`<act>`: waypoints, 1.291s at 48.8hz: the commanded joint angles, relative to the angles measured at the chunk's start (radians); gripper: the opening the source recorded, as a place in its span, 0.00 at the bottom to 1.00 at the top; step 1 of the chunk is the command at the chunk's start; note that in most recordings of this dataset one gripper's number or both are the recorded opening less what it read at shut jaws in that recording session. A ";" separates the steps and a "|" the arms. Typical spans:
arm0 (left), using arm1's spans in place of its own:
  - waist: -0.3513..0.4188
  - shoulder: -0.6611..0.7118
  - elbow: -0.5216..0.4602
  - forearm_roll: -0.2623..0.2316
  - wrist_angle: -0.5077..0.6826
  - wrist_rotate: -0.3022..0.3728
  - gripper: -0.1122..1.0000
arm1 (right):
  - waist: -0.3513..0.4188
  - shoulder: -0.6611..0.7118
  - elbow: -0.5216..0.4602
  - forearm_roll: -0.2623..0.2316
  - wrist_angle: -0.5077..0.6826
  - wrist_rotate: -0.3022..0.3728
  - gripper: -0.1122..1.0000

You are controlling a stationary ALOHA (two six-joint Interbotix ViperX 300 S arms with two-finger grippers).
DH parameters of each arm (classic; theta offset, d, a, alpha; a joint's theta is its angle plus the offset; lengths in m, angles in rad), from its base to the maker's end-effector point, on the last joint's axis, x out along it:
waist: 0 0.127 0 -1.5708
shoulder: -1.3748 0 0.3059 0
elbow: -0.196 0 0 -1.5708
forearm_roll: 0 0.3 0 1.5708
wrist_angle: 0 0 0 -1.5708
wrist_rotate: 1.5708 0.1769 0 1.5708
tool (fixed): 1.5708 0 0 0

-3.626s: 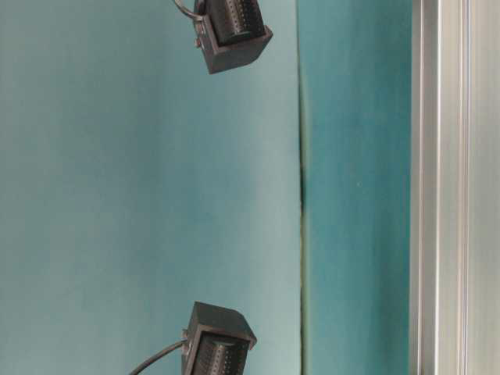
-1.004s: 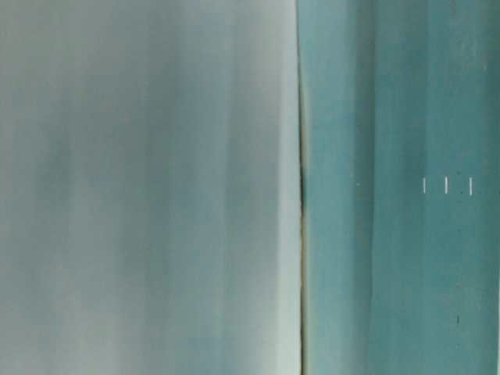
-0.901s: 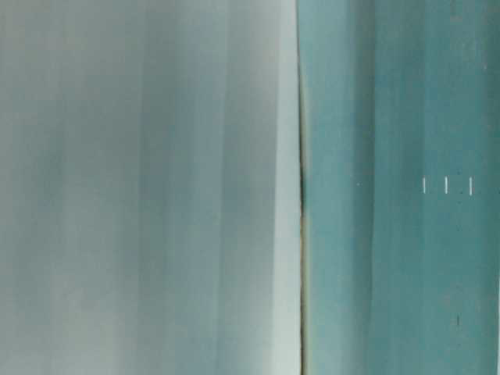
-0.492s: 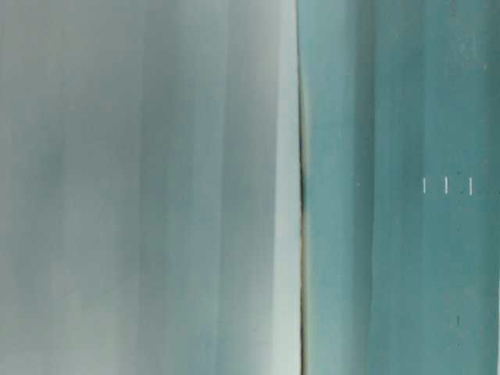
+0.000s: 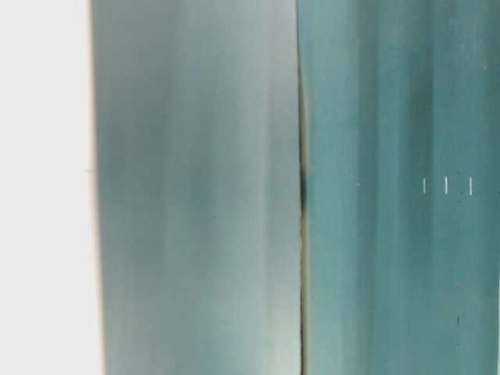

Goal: Lift the metal rail with both hands and move it towards you.
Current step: 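Lift the rail with both grippers and bring it toward the front, then lower the held rail back onto the table with both grippers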

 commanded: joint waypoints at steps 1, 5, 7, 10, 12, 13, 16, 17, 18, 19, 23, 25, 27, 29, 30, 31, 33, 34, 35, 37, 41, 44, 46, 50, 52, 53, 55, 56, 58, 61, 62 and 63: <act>0.026 -0.011 0.063 0.003 -0.106 -0.035 0.36 | -0.021 -0.005 0.061 -0.006 -0.084 0.014 0.46; 0.034 -0.011 0.121 0.003 -0.166 -0.034 0.36 | -0.025 -0.003 0.129 -0.008 -0.153 0.008 0.46; 0.037 -0.006 0.146 0.003 -0.187 -0.034 0.36 | -0.025 -0.003 0.172 -0.008 -0.198 0.003 0.46; 0.041 -0.002 0.176 0.003 -0.216 -0.035 0.36 | -0.026 0.000 0.216 -0.009 -0.253 0.000 0.46; 0.044 0.002 0.193 0.003 -0.232 -0.035 0.36 | -0.026 0.002 0.241 -0.012 -0.290 0.000 0.46; 0.046 0.003 0.202 0.003 -0.239 -0.035 0.36 | -0.028 0.002 0.255 -0.012 -0.307 0.000 0.46; 0.051 0.008 0.224 0.003 -0.267 -0.035 0.36 | -0.028 0.003 0.288 -0.018 -0.359 0.000 0.46; 0.052 0.011 0.233 0.003 -0.279 -0.035 0.36 | -0.028 0.003 0.298 -0.020 -0.374 0.000 0.46; 0.054 0.014 0.241 0.003 -0.290 -0.035 0.36 | -0.028 0.005 0.307 -0.020 -0.390 0.000 0.46; 0.055 0.015 0.247 0.003 -0.304 -0.035 0.36 | -0.028 0.005 0.318 -0.021 -0.403 0.000 0.46; 0.058 0.025 0.278 0.003 -0.362 -0.035 0.36 | -0.028 0.012 0.347 -0.023 -0.451 -0.002 0.46; 0.061 0.029 0.298 0.003 -0.397 -0.035 0.36 | -0.028 0.018 0.357 -0.023 -0.472 -0.002 0.46; 0.067 0.038 0.316 0.003 -0.430 -0.035 0.36 | -0.028 0.029 0.370 -0.026 -0.494 -0.003 0.46; 0.074 0.046 0.336 0.003 -0.459 -0.037 0.36 | -0.026 0.040 0.382 -0.029 -0.511 -0.003 0.46; 0.075 0.052 0.345 0.003 -0.471 -0.037 0.36 | -0.025 0.044 0.387 -0.029 -0.518 -0.003 0.46; 0.077 0.057 0.353 0.003 -0.480 -0.037 0.36 | -0.025 0.051 0.390 -0.031 -0.526 -0.003 0.46; 0.075 0.064 0.368 0.006 -0.502 -0.038 0.36 | -0.023 0.061 0.399 -0.031 -0.543 -0.005 0.46; 0.075 0.071 0.377 0.003 -0.515 -0.038 0.36 | -0.023 0.067 0.402 -0.031 -0.551 -0.006 0.46; 0.075 0.074 0.382 0.003 -0.522 -0.040 0.36 | -0.021 0.072 0.405 -0.031 -0.558 -0.006 0.46; 0.074 0.081 0.390 0.003 -0.537 -0.041 0.36 | -0.021 0.081 0.410 -0.031 -0.575 -0.009 0.46; 0.075 0.097 0.405 0.003 -0.568 -0.049 0.36 | -0.020 0.100 0.422 -0.031 -0.612 -0.032 0.46; 0.075 0.110 0.419 0.003 -0.594 -0.051 0.36 | -0.020 0.114 0.434 -0.031 -0.644 -0.049 0.46; 0.075 0.117 0.428 0.003 -0.609 -0.052 0.36 | -0.020 0.126 0.443 -0.029 -0.666 -0.058 0.46; 0.074 0.127 0.442 0.003 -0.632 -0.057 0.36 | -0.020 0.141 0.453 -0.031 -0.695 -0.067 0.46; 0.074 0.132 0.445 0.003 -0.640 -0.061 0.36 | -0.020 0.146 0.456 -0.031 -0.704 -0.069 0.46; 0.074 0.133 0.446 0.003 -0.641 -0.063 0.36 | -0.020 0.149 0.459 -0.031 -0.709 -0.071 0.46; 0.075 0.138 0.449 0.003 -0.652 -0.066 0.36 | -0.020 0.153 0.460 -0.031 -0.716 -0.071 0.46; 0.074 0.141 0.451 0.003 -0.655 -0.067 0.36 | -0.020 0.155 0.460 -0.031 -0.719 -0.071 0.46; 0.075 0.146 0.457 0.003 -0.666 -0.067 0.36 | -0.020 0.160 0.462 -0.031 -0.727 -0.069 0.46; 0.074 0.149 0.465 0.003 -0.684 -0.069 0.36 | -0.018 0.170 0.463 -0.029 -0.738 -0.069 0.46; 0.074 0.150 0.466 0.003 -0.689 -0.069 0.36 | -0.018 0.173 0.463 -0.029 -0.744 -0.069 0.46; 0.074 0.153 0.468 0.003 -0.695 -0.069 0.36 | -0.017 0.176 0.465 -0.029 -0.749 -0.069 0.46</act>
